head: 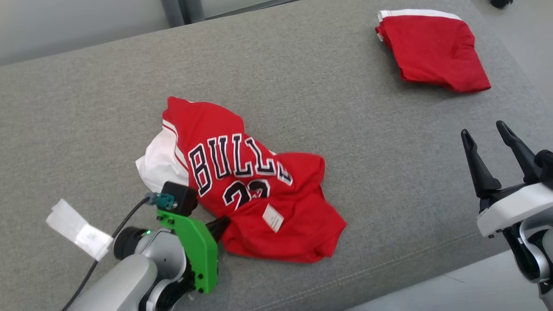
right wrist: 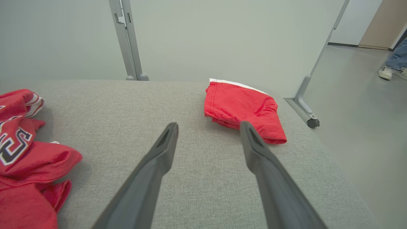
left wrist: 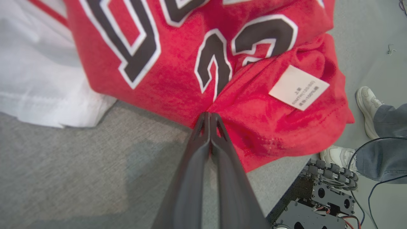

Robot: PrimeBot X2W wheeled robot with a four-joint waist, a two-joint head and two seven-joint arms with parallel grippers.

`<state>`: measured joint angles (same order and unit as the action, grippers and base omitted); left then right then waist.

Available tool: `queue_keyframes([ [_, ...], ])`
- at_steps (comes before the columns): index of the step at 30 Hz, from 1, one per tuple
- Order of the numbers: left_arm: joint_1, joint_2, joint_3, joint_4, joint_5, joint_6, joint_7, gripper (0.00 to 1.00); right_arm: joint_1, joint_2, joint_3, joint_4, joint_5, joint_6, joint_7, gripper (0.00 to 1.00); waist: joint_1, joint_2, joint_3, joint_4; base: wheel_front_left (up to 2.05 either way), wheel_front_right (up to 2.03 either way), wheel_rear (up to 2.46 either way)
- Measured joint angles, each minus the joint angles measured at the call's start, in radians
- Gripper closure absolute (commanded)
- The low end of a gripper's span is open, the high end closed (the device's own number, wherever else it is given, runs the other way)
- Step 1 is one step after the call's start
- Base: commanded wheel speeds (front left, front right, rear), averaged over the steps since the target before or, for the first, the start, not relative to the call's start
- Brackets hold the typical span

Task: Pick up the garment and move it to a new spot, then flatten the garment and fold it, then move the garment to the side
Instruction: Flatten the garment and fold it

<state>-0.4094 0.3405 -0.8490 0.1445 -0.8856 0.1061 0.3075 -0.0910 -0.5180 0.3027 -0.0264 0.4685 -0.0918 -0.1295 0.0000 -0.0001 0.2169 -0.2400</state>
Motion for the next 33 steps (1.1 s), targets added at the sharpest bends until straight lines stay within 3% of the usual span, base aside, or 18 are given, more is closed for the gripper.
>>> queue_keyframes([
  [6,0.139,0.115,0.067,-0.062,-0.101,0.001,0.049,1.00,0.019,-0.004,-0.007,-0.005,0.008,-0.007,0.005,0.00,0.0000,0.0000,-0.012,0.068,0.00,0.00,0.00],
  [12,0.158,0.301,0.251,-0.064,-0.103,0.014,0.005,1.00,0.021,-0.026,-0.015,-0.021,0.008,-0.007,0.019,0.00,0.0000,0.0000,-0.017,0.134,0.00,0.00,0.00],
  [16,0.176,0.366,0.342,-0.062,-0.133,0.017,0.004,1.00,0.021,-0.034,-0.014,-0.035,0.007,-0.007,0.032,0.00,0.0000,0.0000,-0.017,0.175,0.00,0.00,0.00],
  [19,0.197,0.387,0.396,-0.055,-0.169,0.017,0.004,1.00,0.020,-0.047,0.013,-0.047,-0.003,0.001,0.051,0.00,0.0000,0.0001,-0.015,0.201,0.00,0.00,0.00],
  [24,0.240,0.416,0.474,-0.023,-0.204,0.018,-0.011,1.00,0.003,-0.044,0.147,-0.069,-0.049,0.075,0.108,0.00,0.0000,0.0001,0.000,0.228,0.00,0.00,0.00],
  [31,0.245,0.354,0.475,-0.082,-0.229,0.018,-0.034,1.00,-0.052,-0.003,0.308,-0.052,-0.101,0.164,0.194,0.00,0.0000,0.0001,0.021,0.264,0.00,0.00,0.00],
  [32,0.245,0.343,0.475,-0.090,-0.229,0.018,-0.038,0.98,-0.061,0.009,0.321,-0.045,-0.102,0.171,0.204,0.00,0.0000,0.0001,0.024,0.270,0.00,0.00,0.00],
  [33,0.245,0.335,0.474,-0.095,-0.229,0.018,-0.043,0.87,-0.070,0.022,0.332,-0.037,-0.103,0.173,0.214,0.00,0.0000,0.0001,0.026,0.277,0.00,0.00,0.00],
])
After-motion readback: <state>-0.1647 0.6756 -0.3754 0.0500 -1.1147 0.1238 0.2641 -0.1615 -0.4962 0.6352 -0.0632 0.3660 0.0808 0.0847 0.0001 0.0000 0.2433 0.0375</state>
